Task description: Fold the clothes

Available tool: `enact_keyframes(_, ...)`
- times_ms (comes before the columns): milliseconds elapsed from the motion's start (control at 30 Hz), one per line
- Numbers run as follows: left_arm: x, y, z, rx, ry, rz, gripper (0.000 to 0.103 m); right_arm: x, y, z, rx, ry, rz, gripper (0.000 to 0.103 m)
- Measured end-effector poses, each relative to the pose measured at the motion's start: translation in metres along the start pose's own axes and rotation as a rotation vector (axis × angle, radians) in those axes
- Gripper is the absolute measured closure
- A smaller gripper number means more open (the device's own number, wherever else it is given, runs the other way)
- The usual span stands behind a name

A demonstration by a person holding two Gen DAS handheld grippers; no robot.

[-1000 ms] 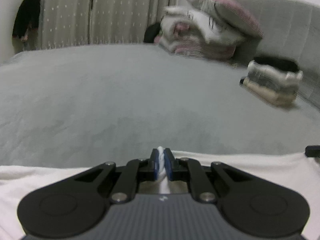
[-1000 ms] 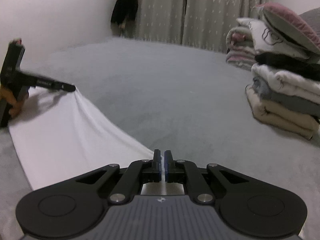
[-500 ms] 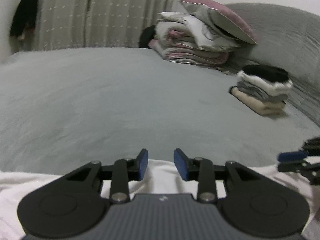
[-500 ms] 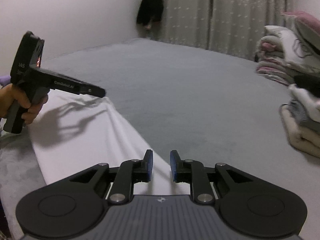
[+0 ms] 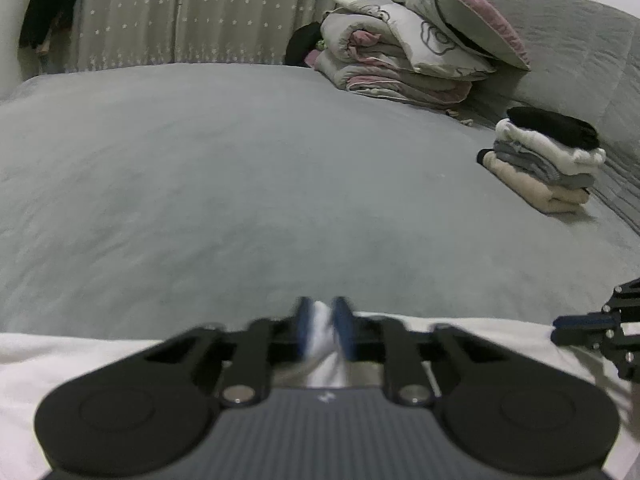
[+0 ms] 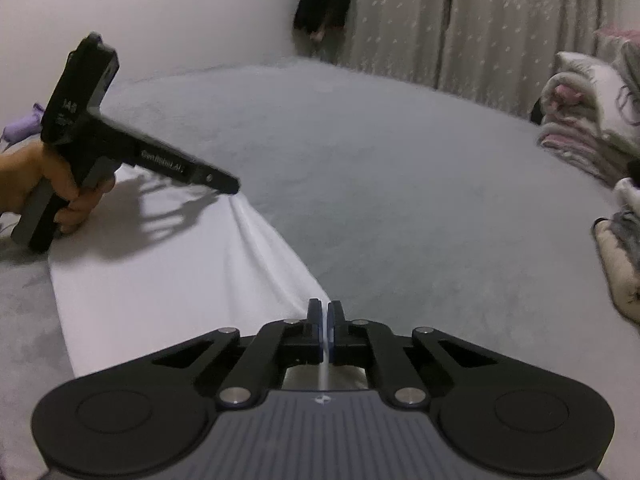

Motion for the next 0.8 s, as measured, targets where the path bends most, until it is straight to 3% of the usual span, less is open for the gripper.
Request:
enact_keyframes(200, -0.007, 0.001, -0.003, 0.014, 0.061, -0.022, 0.094, -0.012, -0.006, -0.008, -0.025, 0.089, 0.064, 0.099)
enact_keyframes(267, -0.009, 0.002, -0.003, 0.020, 0.076, -0.030, 0.093, -0.006, -0.006, -0.006, -0.034, 0.070, 0.081, 0.099)
enact_keyframes(400, 0.002, 0.001, 0.000, 0.028, 0.012, -0.050, 0.086, 0.010, -0.009, 0.003, -0.056, 0.014, 0.112, 0.099)
enact_keyframes(467, 0.000, 0.001, -0.001, 0.029, 0.018, -0.057, 0.063, 0.007, -0.009, 0.001, -0.059, 0.018, 0.122, 0.097)
enact_keyframes(500, -0.002, 0.001, -0.002, 0.029, 0.023, -0.063, 0.059, 0.006, -0.009, -0.001, -0.047, 0.022, 0.117, 0.095)
enact_keyframes(800, -0.006, -0.001, -0.003, -0.006, 0.016, -0.033, 0.061, 0.013, -0.007, -0.020, 0.087, 0.033, 0.023, 0.092)
Point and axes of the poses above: each gripper's, at about its wrist camera, not at the fingertips, and x roughly the way its jaws point, y to its right, z to its underside, the point moved 8 cm from there along x, roughly the way its jaws point, and after that the axes turned 3 degrees about x, right-handed, at the moved point
